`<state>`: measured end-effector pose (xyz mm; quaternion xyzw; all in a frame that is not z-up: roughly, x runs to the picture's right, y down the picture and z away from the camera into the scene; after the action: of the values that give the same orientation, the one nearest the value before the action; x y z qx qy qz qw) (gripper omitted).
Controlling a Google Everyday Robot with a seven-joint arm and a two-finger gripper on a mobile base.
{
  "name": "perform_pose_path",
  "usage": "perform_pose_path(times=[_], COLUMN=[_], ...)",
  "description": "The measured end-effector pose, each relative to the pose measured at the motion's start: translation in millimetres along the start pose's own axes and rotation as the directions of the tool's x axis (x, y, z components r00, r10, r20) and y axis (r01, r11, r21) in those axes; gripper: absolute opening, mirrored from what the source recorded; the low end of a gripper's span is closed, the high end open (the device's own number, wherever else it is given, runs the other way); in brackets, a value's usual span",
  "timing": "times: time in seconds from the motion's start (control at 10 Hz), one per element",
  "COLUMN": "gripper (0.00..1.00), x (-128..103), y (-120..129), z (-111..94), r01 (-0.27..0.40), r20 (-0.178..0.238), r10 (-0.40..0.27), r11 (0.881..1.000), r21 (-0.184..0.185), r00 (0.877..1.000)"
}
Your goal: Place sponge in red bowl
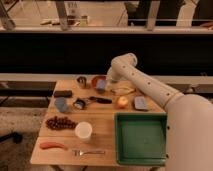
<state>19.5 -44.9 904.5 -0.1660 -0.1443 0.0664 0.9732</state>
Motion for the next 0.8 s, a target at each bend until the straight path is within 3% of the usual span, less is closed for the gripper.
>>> perform_pose_path(times=[0.3,0.8], gripper=[0.0,0.0], x=[-4.6,-14.7], y=[-1.3,-8.1], z=[0.7,-1.4], r01=[0.003,0.022], r20=[-0.007,0.002], r10=[-0.003,-0.022], r11=[1.0,0.999], r21=[0.017,0.048], r00=[1.0,1.0])
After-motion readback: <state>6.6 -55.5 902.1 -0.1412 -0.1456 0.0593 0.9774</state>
